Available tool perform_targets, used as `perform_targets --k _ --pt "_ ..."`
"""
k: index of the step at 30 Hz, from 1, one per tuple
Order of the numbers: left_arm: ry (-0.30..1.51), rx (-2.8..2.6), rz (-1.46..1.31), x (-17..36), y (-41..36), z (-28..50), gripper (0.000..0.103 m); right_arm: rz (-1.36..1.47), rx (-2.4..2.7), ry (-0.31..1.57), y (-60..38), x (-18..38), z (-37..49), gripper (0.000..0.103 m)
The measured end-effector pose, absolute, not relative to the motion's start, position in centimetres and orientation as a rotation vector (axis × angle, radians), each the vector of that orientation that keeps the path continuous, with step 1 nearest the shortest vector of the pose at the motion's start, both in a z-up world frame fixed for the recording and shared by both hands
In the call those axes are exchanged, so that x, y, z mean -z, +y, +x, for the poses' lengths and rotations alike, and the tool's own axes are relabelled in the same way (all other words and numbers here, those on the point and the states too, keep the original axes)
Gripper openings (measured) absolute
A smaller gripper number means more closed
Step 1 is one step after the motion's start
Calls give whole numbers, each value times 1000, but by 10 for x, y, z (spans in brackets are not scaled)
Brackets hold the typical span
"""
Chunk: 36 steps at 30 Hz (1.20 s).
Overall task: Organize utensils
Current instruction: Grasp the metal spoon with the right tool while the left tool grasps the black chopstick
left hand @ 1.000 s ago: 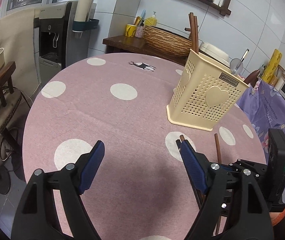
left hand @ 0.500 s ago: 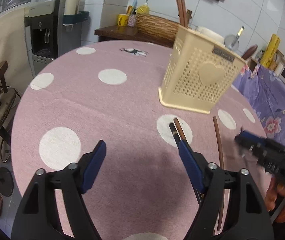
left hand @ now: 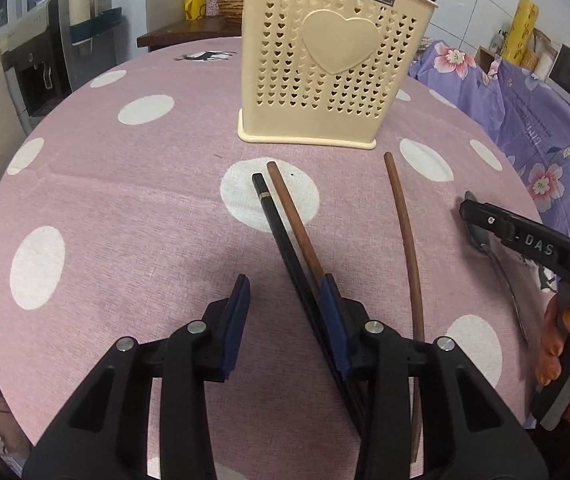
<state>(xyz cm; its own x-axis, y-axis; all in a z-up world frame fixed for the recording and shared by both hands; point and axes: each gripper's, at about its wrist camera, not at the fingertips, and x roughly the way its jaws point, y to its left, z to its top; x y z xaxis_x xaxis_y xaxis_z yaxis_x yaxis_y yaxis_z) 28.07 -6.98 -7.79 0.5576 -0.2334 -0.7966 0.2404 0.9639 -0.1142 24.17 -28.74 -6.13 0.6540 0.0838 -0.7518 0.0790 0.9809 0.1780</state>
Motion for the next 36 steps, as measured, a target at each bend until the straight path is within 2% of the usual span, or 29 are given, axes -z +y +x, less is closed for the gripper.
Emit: perform_targets --k 9,19,26,36 --pt "943 211 76 79 -77 296 31 136 27 788 -288 44 226 56" --pt "965 204 80 79 -80 334 30 81 -62 847 -296 46 231 56" --pt "950 191 82 79 -77 339 15 53 -96 901 -284 62 242 56" --pt "957 181 54 80 -79 353 13 34 -61 925 -283 64 249 55"
